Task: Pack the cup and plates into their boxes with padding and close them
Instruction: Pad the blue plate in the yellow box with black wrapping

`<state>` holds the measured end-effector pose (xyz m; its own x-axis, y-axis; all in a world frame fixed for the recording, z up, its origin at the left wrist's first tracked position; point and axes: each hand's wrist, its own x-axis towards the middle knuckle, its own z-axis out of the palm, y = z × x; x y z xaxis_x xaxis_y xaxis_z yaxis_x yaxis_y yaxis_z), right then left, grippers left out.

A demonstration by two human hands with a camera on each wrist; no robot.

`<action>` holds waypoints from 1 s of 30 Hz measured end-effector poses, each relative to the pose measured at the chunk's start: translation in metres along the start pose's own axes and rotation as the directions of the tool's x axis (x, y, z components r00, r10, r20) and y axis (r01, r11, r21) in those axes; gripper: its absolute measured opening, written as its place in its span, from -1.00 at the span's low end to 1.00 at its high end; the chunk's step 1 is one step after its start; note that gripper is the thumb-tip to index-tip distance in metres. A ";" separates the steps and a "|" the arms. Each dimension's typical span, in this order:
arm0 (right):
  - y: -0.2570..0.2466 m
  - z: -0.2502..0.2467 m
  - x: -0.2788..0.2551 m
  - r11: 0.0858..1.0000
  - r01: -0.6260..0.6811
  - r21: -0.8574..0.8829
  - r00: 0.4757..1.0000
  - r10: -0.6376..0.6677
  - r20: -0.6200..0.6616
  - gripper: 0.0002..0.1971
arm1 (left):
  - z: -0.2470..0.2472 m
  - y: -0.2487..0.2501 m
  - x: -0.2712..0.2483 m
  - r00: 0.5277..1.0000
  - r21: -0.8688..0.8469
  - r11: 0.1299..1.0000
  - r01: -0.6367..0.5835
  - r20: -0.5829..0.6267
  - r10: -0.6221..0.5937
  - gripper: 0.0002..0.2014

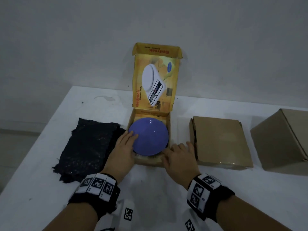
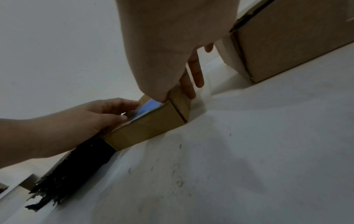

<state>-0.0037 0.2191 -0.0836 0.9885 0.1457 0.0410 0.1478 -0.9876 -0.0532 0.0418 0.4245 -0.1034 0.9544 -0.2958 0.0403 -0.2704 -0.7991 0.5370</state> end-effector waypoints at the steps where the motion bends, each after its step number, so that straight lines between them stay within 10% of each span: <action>1: -0.002 -0.002 0.004 1.000 -0.003 -0.002 1.000 0.003 -0.027 -0.70 | -0.005 0.001 -0.001 1.000 -0.042 0.999 0.001 -0.019 -0.002 -0.51; 7: -0.037 -0.026 0.039 0.997 0.067 0.038 0.996 -0.065 -0.066 -0.77 | -0.049 -0.021 0.014 0.967 -0.032 0.995 -0.093 -0.242 0.082 -0.64; 11: -0.084 -0.026 0.047 0.921 0.364 0.137 0.931 -0.360 -0.054 -0.50 | -0.081 -0.064 0.025 0.944 -0.015 1.000 -0.024 -0.329 0.017 -0.64; 15: -0.131 -0.014 0.050 0.824 0.481 0.299 0.805 -0.550 0.223 -0.04 | -0.099 -0.106 0.020 0.951 -0.030 0.998 0.057 -0.303 -0.063 -0.66; 19: -0.166 0.009 0.059 0.879 0.365 0.308 0.797 -0.466 0.384 0.15 | -0.112 -0.142 0.006 0.971 -0.026 0.998 0.053 -0.234 -0.058 -0.67; 26: -0.185 0.013 0.076 0.937 0.310 0.162 0.876 -0.348 0.335 -0.34 | -0.123 -0.171 -0.007 0.981 -0.087 0.994 0.067 -0.176 -0.082 -0.72; 30: -0.178 0.008 0.066 0.865 0.463 0.195 0.842 -0.498 0.209 -0.51 | -0.129 -0.174 0.000 0.980 -0.166 0.984 0.058 -0.177 -0.087 -0.73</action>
<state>0.0360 0.4049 -0.0793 0.7655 0.6263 -0.1473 0.5916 -0.7752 -0.2215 0.1055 0.6308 -0.0886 0.9816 -0.1280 0.1415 -0.1902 -0.7165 0.6711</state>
